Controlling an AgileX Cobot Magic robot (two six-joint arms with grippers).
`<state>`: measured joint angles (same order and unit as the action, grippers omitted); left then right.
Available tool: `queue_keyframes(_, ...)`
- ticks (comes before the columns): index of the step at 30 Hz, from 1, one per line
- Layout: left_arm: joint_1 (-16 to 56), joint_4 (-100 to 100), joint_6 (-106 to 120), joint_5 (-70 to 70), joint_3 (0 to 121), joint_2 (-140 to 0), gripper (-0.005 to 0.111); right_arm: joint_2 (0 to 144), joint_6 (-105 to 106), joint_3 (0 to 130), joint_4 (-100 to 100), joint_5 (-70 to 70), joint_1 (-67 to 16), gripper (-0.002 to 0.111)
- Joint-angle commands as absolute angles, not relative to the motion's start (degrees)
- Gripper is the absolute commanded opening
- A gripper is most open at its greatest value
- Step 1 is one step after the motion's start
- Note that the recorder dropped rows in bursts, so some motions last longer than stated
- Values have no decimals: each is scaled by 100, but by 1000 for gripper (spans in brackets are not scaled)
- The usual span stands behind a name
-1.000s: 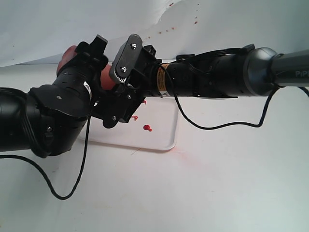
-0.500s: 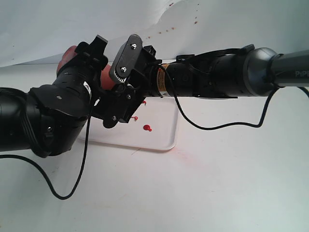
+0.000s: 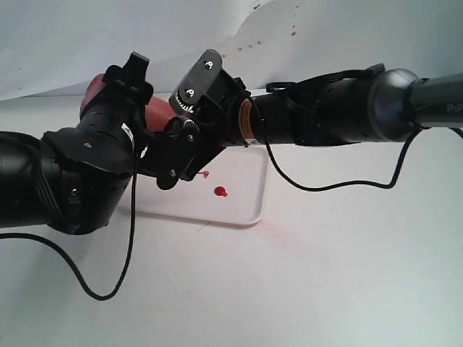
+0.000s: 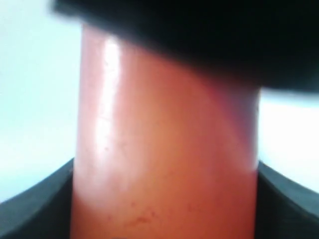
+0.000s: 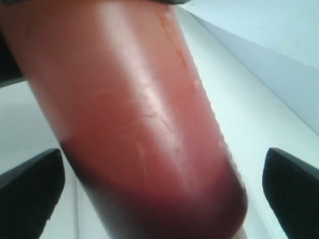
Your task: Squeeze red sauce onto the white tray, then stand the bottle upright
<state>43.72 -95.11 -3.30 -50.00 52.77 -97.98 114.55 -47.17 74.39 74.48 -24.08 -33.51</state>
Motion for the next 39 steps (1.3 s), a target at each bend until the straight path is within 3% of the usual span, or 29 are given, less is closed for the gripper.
queue_keyframes(1,4389,-9717,-1050,-5253,5332,-9739,0,11123,-6403,7472,9484,-3080,-3430,105)
queue_keyframes(9,4389,-9794,-2311,-5558,5332,-9678,0,10294,-7685,7160,9995,-3125,-3052,105)
queue_keyframes(13,4389,-9794,-3259,-5507,5332,-9257,0,9546,-7733,6474,9995,-3577,-2503,105)
queue_keyframes(21,4389,-9611,-4210,-5399,5332,-8997,0,8423,-8359,6317,9995,-4567,-1765,105)
queue_keyframes(28,4389,-9509,-5510,-5170,5332,-8606,0,8293,-9009,6217,9995,-5502,-968,105)
queue_keyframes(33,4389,-9493,-6471,-4581,5191,-8143,0,8329,-8780,5800,9901,-5393,-733,105)
queue_keyframes(39,4389,-9907,-7962,-3910,4677,-7680,0,8386,-7990,5674,8280,-6312,-745,105)
